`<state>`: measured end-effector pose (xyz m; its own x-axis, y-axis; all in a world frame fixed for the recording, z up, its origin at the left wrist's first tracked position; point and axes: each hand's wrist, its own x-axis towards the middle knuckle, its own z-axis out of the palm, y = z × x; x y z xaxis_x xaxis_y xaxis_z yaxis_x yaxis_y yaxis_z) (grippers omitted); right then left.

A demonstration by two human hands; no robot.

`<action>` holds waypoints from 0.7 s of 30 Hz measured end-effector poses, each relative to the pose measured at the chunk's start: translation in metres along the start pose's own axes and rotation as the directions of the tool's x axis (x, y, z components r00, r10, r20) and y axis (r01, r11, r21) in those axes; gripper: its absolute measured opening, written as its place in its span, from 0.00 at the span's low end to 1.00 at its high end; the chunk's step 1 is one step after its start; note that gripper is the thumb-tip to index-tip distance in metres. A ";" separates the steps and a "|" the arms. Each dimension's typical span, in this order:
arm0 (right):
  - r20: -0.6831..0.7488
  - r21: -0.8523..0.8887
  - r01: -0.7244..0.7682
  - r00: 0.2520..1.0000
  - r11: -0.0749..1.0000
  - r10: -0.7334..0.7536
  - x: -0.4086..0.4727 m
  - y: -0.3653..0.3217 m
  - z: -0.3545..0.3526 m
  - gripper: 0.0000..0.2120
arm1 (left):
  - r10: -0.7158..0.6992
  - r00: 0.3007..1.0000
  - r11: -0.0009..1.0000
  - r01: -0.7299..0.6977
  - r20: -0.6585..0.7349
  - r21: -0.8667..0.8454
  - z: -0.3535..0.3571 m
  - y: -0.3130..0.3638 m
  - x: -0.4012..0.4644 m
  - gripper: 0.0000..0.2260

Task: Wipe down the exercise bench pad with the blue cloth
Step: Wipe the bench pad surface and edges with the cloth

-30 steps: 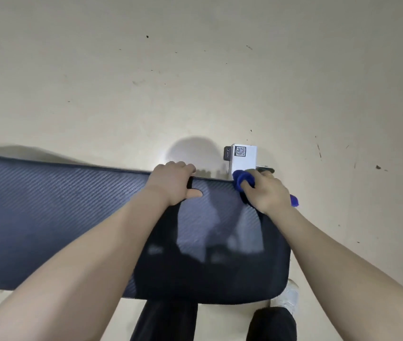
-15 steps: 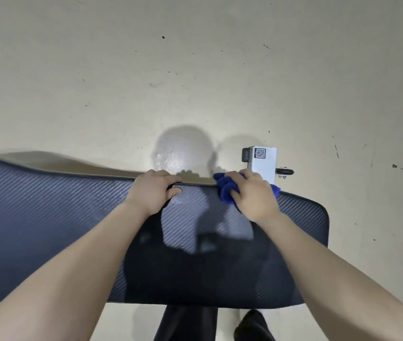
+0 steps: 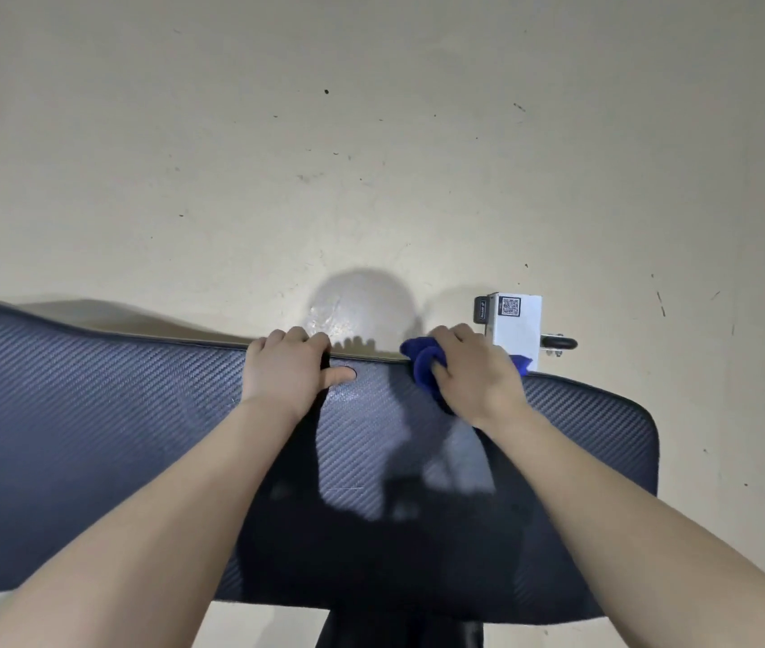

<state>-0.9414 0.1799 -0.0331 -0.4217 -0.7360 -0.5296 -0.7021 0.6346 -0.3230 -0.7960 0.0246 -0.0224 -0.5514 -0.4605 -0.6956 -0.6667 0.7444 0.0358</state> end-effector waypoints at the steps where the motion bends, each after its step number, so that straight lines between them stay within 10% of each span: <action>1: -0.021 0.007 -0.065 0.998 0.998 0.065 -0.004 0.016 -0.004 0.12 | -0.002 1.000 1.000 0.002 -0.003 -0.010 0.000 0.000 0.000 0.27; 6: -0.062 -0.007 -0.256 0.965 0.967 0.255 -0.002 0.021 -0.006 0.12 | -0.030 0.999 0.998 0.028 -0.032 -0.059 0.001 0.001 -0.003 0.27; 14: 0.053 0.188 0.167 0.982 0.968 -0.180 0.005 -0.012 0.003 0.20 | -0.041 0.999 0.996 0.042 0.014 -0.083 -0.007 0.000 0.004 0.25; 21: 0.127 0.129 -0.059 0.991 0.990 0.042 -0.002 0.036 -0.009 0.11 | -0.057 0.998 0.995 0.058 0.011 -0.080 -0.005 -0.001 0.003 0.27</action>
<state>-0.9712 0.2024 -0.0365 -0.3745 -0.6726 -0.6382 -0.5961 0.7019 -0.3899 -0.7996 0.0203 -0.0210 -0.5072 -0.4968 -0.7042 -0.7354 0.6756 0.0530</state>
